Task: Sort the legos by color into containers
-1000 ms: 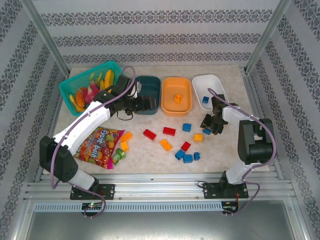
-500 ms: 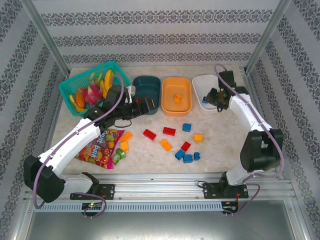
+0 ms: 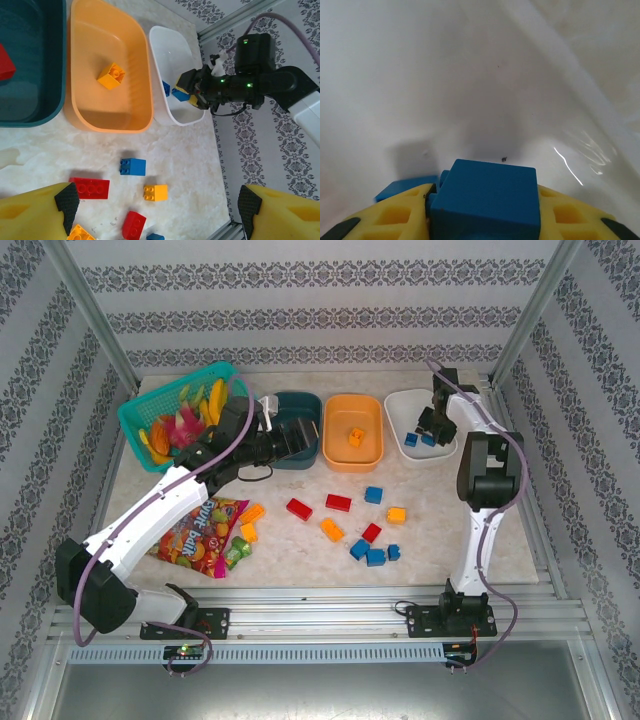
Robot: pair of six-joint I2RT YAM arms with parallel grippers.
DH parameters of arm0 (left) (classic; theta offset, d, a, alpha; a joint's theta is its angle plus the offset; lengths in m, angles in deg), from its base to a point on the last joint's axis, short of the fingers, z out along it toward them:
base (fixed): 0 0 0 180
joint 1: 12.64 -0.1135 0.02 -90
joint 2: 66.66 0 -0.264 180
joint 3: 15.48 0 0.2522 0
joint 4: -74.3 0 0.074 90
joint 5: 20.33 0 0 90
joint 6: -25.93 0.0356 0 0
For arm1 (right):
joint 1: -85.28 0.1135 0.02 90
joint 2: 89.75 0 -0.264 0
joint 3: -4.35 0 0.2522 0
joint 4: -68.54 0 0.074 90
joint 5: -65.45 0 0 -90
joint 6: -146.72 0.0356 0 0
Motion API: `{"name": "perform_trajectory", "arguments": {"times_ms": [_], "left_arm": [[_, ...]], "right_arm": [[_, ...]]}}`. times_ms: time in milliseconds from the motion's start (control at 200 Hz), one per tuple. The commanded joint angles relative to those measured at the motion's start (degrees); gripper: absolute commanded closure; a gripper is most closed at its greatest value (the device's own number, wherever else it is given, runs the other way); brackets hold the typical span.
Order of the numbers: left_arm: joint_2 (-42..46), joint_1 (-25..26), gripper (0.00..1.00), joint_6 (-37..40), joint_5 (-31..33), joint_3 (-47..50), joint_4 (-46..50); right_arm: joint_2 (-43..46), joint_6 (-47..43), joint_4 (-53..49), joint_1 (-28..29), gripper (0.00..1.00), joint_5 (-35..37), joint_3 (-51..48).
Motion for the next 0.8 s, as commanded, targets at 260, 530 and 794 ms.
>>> {"name": "perform_trajectory", "arguments": {"times_ms": [260, 530, 794], "left_arm": [[3.79, 0.81, 0.15, -0.49, 5.21, 2.64, 7.79], [4.67, 0.81, 0.16, -1.99, 11.86, 2.53, 19.48], [5.66, 0.82, 0.17, -4.29, 14.20, 6.08, 28.51]], "right_arm": [[6.43, 0.55, -1.70, 0.82, 0.36, -2.64, 3.93], [25.60, -0.46, 8.42, 4.59, 0.37, -4.14, -3.05], [48.70, -4.89, 27.90, 14.89, 0.37, -9.76, -29.17]]}}
